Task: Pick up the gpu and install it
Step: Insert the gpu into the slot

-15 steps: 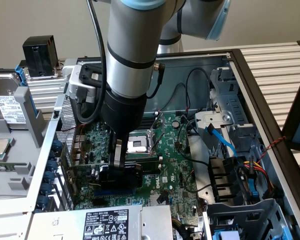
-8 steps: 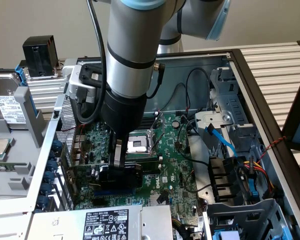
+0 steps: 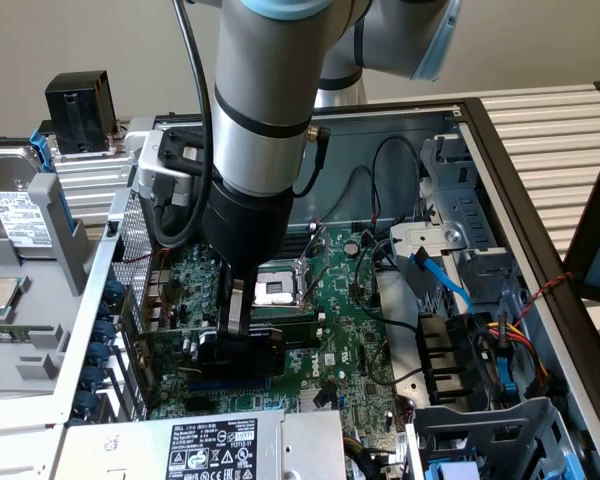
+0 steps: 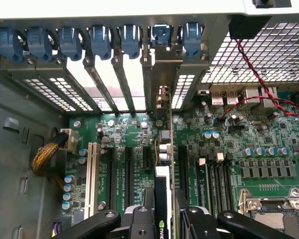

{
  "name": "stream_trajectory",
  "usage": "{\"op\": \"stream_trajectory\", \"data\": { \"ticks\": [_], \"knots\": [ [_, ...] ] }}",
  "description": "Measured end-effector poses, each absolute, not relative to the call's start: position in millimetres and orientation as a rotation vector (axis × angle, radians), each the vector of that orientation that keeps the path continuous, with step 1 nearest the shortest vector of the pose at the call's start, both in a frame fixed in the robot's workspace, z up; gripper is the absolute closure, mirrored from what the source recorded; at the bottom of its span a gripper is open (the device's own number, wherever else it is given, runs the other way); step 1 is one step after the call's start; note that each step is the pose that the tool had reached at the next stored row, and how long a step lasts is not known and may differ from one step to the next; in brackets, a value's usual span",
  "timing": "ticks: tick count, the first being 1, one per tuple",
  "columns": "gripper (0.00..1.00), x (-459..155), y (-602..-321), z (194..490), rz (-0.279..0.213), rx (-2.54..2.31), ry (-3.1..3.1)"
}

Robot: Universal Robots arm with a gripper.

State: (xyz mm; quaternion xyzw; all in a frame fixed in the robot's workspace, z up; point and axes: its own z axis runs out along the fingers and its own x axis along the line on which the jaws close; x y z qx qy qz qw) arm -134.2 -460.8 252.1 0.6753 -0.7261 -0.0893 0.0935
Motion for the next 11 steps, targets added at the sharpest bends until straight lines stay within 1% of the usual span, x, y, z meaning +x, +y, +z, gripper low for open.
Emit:
{"op": "stream_trajectory", "data": {
  "ticks": [11],
  "knots": [
    [0.74, -134.2, -460.9, 251.9, -0.262, 2.004, -2.152]
  ]
}}
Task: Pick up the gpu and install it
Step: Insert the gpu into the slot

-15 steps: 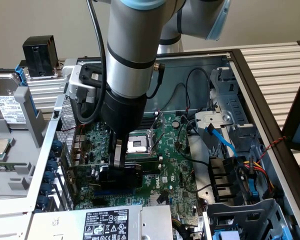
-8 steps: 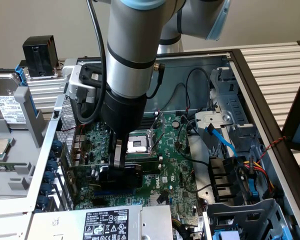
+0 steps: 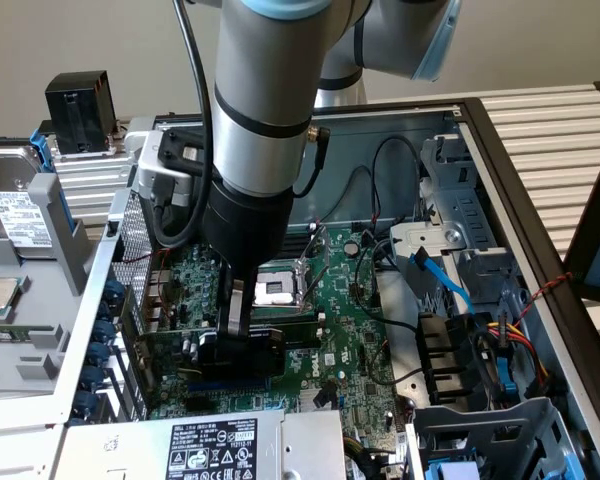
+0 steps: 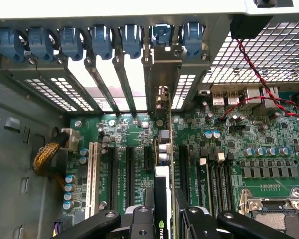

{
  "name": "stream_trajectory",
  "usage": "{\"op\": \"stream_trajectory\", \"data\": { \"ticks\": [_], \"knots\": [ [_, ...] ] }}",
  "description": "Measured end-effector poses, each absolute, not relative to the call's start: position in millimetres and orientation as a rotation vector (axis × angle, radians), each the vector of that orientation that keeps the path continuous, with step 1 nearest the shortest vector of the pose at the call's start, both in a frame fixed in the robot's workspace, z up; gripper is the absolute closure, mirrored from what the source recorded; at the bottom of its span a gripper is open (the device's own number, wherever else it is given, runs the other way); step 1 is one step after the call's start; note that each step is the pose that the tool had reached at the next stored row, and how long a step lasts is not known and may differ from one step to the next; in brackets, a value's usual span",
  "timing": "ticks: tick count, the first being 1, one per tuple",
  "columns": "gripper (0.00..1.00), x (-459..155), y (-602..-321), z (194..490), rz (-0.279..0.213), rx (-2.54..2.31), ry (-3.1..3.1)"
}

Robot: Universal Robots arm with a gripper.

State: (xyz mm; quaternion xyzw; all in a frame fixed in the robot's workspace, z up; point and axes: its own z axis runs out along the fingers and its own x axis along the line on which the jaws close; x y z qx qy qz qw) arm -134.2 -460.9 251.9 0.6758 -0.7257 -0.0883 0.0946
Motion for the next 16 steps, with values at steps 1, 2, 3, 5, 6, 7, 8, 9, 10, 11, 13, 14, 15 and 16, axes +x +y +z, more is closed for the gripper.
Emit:
{"op": "stream_trajectory", "data": {
  "ticks": [1, 2, 3, 5, 6, 7, 8, 9, 10, 11, 13, 14, 15, 16],
  "knots": [
    [0.74, -134.2, -460.9, 251.8, -0.262, 2.004, -2.152],
    [0.74, -134.2, -460.9, 251.8, -0.262, 2.004, -2.152],
    [0.74, -134.2, -460.9, 251.8, -0.262, 2.004, -2.152],
    [0.74, -134.2, -460.9, 251.8, -0.262, 2.004, -2.152],
    [0.74, -134.0, -460.9, 251.8, -0.262, 2.004, -2.152],
    [0.74, -133.8, -460.9, 251.8, -0.262, 2.004, -2.152],
    [0.74, -133.7, -460.9, 251.8, -0.262, 2.004, -2.152],
    [0.74, -133.4, -460.9, 251.8, -0.262, 2.004, -2.152],
    [0.74, -133.3, -460.9, 251.8, -0.262, 2.004, -2.152],
    [0.74, -133.3, -460.9, 251.8, -0.262, 2.004, -2.152],
    [0.74, -133.2, -460.8, 251.7, -0.262, 2.004, -2.152],
    [0.74, -133.2, -460.8, 251.7, -0.261, 2.004, -2.152],
    [0.74, -133.2, -460.7, 251.6, -0.261, 2.004, -2.152],
    [0.74, -133.3, -460.6, 251.6, -0.261, 2.004, -2.152]
  ]
}}
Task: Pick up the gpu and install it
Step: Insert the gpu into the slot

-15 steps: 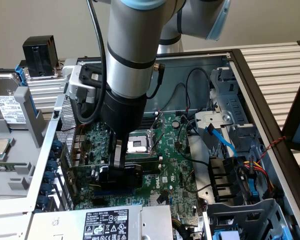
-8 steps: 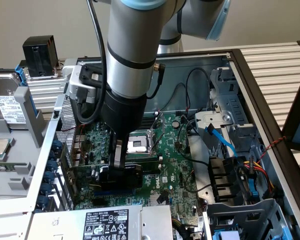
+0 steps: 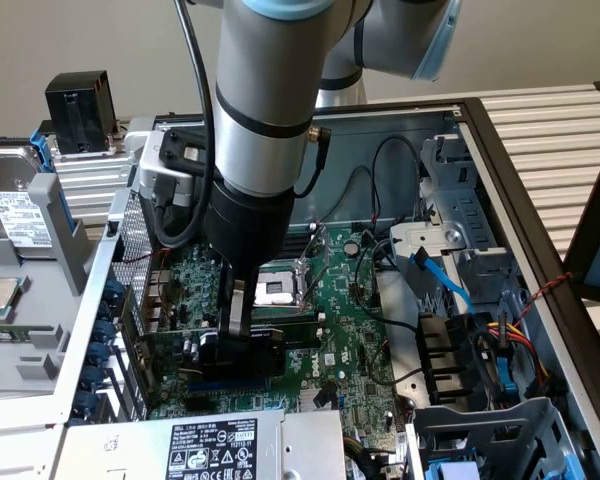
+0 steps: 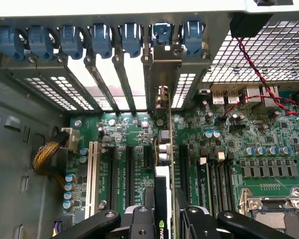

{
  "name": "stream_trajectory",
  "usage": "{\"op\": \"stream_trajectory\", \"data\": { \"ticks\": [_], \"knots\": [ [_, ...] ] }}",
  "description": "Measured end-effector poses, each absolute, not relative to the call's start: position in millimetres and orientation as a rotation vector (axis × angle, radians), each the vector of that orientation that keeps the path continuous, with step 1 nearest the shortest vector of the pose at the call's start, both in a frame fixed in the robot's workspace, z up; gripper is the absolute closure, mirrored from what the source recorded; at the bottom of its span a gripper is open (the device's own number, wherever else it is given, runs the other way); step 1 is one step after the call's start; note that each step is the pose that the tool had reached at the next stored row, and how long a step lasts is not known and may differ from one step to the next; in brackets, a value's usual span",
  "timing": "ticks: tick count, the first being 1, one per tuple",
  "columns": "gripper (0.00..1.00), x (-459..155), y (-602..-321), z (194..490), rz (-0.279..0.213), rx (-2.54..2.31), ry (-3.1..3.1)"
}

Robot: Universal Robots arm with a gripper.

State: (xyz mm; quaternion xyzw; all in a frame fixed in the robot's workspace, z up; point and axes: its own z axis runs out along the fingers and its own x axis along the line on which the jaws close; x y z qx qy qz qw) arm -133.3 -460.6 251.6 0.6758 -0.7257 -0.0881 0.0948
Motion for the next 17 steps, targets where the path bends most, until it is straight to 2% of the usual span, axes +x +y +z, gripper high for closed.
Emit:
{"op": "stream_trajectory", "data": {
  "ticks": [17],
  "knots": [
    [0.74, -134.4, -460.4, 251.6, -0.262, 1.993, -2.162]
  ]
}}
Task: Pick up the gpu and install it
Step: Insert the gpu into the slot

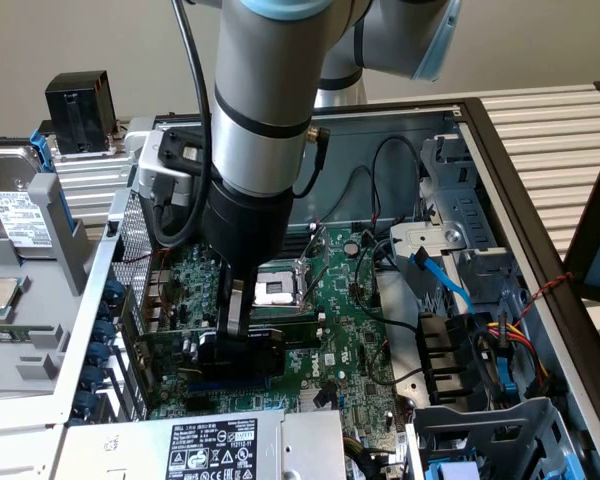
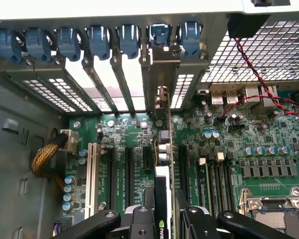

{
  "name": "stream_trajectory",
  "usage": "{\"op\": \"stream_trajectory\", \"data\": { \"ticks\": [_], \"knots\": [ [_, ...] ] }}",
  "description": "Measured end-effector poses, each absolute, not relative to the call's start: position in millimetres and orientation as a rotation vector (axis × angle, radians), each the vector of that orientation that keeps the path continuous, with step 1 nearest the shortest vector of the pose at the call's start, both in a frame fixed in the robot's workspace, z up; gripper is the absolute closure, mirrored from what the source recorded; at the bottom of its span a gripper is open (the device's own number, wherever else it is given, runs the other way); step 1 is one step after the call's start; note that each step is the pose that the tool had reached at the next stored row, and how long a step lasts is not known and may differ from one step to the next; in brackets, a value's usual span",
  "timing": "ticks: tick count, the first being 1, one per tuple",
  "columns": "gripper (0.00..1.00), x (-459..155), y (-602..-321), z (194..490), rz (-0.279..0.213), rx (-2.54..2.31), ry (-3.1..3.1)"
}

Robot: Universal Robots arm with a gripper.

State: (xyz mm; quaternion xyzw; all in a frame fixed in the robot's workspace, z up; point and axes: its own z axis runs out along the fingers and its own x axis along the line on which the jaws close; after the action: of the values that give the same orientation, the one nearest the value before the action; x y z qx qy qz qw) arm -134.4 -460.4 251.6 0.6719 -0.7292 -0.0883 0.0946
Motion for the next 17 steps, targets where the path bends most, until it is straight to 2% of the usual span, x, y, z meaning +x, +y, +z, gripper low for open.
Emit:
{"op": "stream_trajectory", "data": {
  "ticks": [17],
  "knots": [
    [0.74, -134.7, -460.5, 251.4, -0.263, 1.986, -2.169]
  ]
}}
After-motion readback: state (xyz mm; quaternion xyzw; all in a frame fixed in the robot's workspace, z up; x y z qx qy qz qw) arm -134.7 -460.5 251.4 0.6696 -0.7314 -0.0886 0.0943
